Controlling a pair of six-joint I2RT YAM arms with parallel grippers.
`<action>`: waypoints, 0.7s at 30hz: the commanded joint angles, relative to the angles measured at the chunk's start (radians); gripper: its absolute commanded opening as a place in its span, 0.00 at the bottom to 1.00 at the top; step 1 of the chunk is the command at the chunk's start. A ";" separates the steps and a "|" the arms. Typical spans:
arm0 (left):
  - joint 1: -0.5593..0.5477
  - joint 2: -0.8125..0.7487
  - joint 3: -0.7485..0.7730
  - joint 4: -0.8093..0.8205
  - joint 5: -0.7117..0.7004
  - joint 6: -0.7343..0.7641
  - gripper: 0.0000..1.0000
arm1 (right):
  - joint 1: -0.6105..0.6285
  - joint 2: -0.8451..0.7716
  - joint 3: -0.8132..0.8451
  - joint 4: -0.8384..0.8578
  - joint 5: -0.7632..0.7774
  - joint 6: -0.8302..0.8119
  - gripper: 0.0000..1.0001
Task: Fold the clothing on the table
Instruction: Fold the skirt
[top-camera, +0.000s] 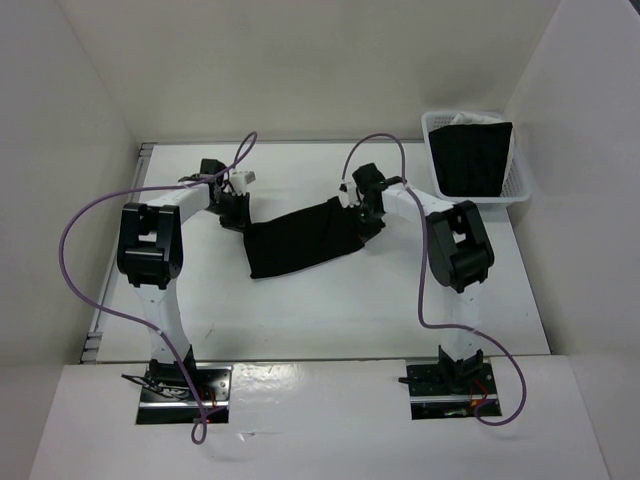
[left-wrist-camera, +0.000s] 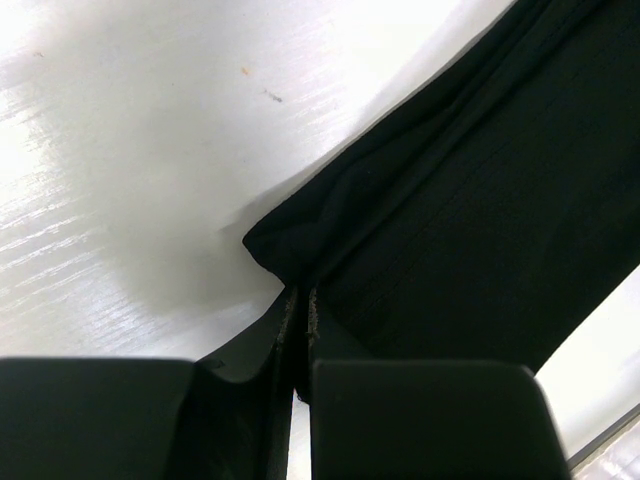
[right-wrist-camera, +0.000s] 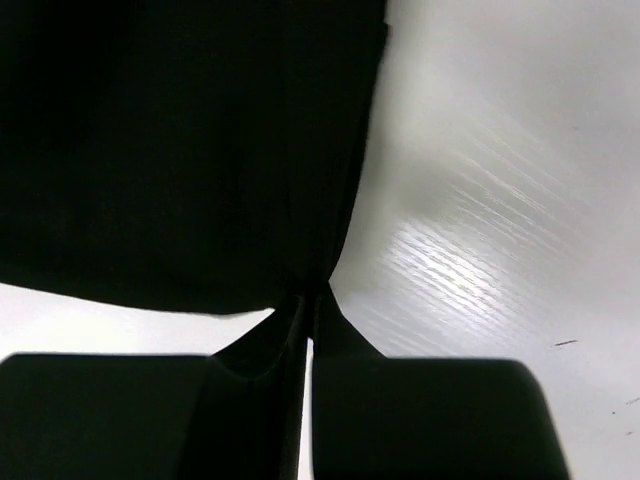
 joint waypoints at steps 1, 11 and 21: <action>0.007 -0.044 -0.019 -0.003 0.030 0.006 0.03 | 0.052 -0.063 0.053 -0.018 0.055 0.001 0.00; 0.007 -0.014 -0.019 -0.003 0.030 0.006 0.03 | 0.221 -0.154 0.162 -0.050 0.150 -0.018 0.00; 0.007 -0.004 -0.009 -0.003 0.039 0.006 0.03 | 0.405 -0.099 0.314 -0.107 0.188 -0.045 0.00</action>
